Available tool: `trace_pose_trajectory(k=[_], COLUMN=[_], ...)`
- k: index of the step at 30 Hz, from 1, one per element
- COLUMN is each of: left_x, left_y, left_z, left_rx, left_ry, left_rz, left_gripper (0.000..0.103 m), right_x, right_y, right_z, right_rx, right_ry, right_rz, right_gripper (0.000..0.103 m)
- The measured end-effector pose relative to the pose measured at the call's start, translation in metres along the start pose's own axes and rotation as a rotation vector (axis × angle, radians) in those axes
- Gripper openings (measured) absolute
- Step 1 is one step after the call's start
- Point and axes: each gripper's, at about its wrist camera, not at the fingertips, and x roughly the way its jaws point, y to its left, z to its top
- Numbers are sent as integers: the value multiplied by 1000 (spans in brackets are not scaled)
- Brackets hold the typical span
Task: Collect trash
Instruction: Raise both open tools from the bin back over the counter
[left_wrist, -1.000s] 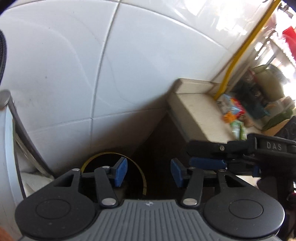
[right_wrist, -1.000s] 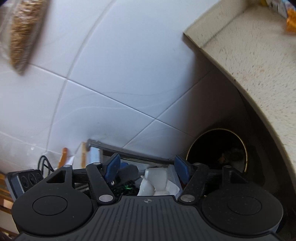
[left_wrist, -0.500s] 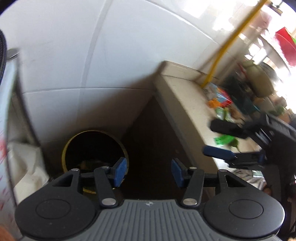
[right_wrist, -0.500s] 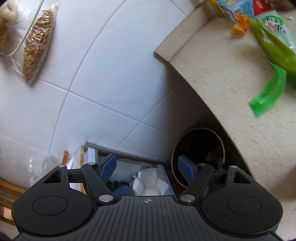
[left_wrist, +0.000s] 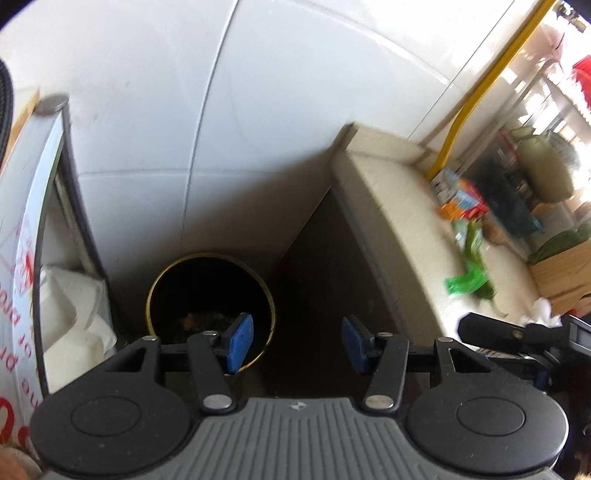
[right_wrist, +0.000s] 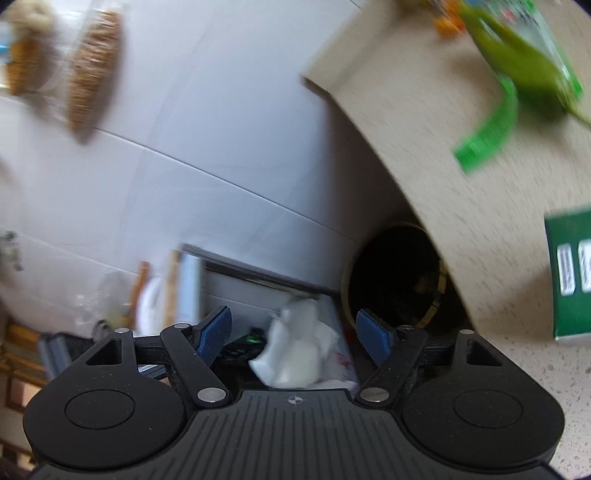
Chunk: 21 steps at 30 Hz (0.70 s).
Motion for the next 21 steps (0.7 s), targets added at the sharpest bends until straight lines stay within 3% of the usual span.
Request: trace_pose_trajectory(k=[3, 7, 14, 21], left_x=[-4, -4, 4, 34], left_y=[-18, -46, -89, -142], left_z=[9, 18, 35, 34], left_rx=[39, 113, 218, 309], left_ry=[-24, -49, -72, 3], left_rz=[-23, -44, -84, -191], left_gripper=[50, 50, 51, 53], right_x=[-23, -56, -123, -186], right_y=[15, 20, -13, -49], right_z=[6, 13, 20, 6], right_rx=[-62, -125, -76, 0], right_ry=[-65, -155, -320, -469], right_rz=[24, -23, -123, -237], right_gripper=[84, 84, 85, 87])
